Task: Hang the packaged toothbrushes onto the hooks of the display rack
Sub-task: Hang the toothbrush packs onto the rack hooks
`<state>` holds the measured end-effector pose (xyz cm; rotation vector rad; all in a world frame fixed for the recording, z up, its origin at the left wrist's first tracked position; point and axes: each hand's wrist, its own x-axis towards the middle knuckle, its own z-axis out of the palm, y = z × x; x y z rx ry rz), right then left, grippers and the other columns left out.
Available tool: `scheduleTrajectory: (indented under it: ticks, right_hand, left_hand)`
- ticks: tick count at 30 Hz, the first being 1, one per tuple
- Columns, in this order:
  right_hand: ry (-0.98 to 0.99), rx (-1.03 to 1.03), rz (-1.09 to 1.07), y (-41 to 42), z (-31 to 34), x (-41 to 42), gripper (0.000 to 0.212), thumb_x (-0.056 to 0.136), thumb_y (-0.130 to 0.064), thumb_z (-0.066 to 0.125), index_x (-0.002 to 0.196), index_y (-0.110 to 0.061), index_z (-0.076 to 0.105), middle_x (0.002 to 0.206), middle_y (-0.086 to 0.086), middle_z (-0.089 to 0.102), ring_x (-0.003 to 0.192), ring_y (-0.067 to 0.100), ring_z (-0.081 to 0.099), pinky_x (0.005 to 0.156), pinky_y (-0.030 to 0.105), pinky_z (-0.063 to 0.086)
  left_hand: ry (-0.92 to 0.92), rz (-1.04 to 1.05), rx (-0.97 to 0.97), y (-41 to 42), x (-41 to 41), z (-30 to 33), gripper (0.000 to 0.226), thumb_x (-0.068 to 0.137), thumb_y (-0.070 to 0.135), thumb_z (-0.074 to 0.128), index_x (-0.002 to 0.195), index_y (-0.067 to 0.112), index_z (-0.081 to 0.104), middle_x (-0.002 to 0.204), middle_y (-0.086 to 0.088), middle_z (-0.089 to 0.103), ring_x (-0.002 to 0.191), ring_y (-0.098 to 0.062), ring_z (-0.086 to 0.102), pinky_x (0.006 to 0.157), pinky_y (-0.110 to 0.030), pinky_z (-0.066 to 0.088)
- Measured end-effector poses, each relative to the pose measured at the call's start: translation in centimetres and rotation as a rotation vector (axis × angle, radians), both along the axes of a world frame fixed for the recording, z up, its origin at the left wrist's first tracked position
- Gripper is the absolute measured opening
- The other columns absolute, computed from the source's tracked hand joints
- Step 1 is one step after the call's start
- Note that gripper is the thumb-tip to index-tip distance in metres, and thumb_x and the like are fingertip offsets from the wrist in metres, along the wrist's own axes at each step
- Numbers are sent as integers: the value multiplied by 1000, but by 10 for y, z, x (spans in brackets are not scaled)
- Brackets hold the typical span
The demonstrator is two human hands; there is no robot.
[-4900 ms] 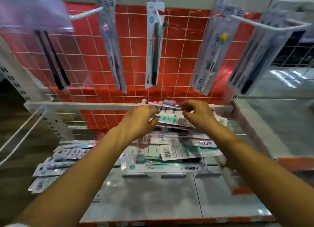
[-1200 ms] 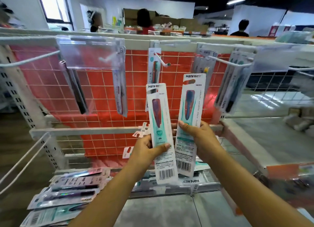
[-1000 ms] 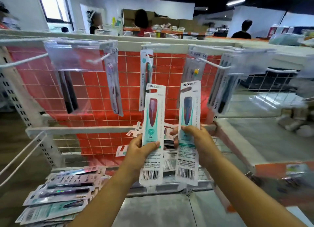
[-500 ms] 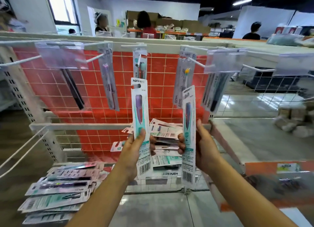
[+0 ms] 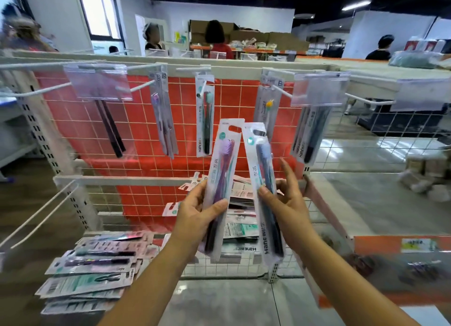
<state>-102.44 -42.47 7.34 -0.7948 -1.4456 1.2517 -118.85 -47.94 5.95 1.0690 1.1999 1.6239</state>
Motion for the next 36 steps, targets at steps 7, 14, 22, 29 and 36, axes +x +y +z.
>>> scheduleTrajectory:
  ticks: [7,14,22,29,36]
  right_hand:
    - [-97,250,-47,-1,-6,-6,67,87,-1,57,111,-62,42,114,-5,54,103,11,62,80,33,57]
    - [-145,209,-40,-4,-16,-7,66,84,10,53,114,-47,41,114,-12,54,103,6,61,83,30,54]
    - [-46,111,72,-18,-16,-4,70,83,17,47,114,-45,42,114,-11,53,96,0,63,72,24,56]
    - [-39,57,86,-36,-26,8,77,79,18,49,117,-49,41,124,-12,48,112,12,56,85,40,55]
    - [-66,53,98,-51,-34,16,65,84,17,46,115,-40,45,114,-21,50,98,-3,61,72,21,55]
  left_hand:
    - [171,182,27,-4,-3,-4,42,77,8,72,107,27,51,109,-1,65,100,-16,65,84,-34,55]
    - [108,216,-4,-9,-9,-10,48,74,1,72,113,18,50,106,-4,67,96,-18,67,80,-31,57]
    - [84,273,-22,-32,-4,-18,44,72,2,73,104,22,52,108,-7,66,99,-20,66,83,-35,55]
    - [90,345,-58,-55,6,-29,46,72,1,73,106,24,52,105,-3,67,96,-16,66,75,-24,57]
    - [65,379,-92,-70,-4,-40,40,75,7,72,101,30,51,104,-1,67,96,-15,66,70,-22,56]
